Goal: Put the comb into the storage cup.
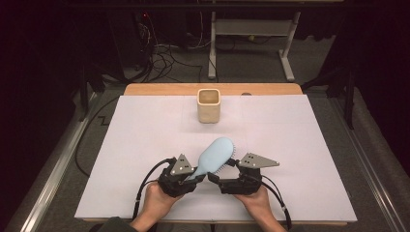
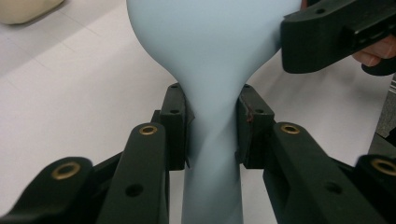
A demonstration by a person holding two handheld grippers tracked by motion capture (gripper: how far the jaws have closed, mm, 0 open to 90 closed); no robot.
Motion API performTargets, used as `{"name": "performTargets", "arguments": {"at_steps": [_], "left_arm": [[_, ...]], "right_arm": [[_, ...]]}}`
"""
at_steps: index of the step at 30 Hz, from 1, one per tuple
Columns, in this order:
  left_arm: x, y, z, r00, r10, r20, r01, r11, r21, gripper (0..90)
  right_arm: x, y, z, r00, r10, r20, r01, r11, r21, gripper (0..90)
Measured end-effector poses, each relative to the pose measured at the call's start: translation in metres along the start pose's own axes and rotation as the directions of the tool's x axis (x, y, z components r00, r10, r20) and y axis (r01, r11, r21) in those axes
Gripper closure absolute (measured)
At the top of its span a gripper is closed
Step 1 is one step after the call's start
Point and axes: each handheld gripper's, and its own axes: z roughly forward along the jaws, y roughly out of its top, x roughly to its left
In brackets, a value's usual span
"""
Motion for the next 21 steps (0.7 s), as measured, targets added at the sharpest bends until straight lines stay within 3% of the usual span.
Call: {"name": "performTargets", "arguments": {"at_steps": [16, 21], "left_arm": [[-0.005, 0.002, 0.003, 0.9998, 0.006, 0.018, -0.006, 1.0000, -0.003, 68.9], [-0.007, 0.002, 0.004, 0.9995, 0.017, 0.027, -0.017, 0.9998, -0.006, 68.9]], "right_arm": [[0.001, 0.007, 0.015, 0.9987, 0.051, 0.005, -0.051, 0.999, 0.013, 20.8], [0.001, 0.010, 0.020, 0.9978, 0.066, 0.002, -0.066, 0.997, 0.027, 25.6]]}}
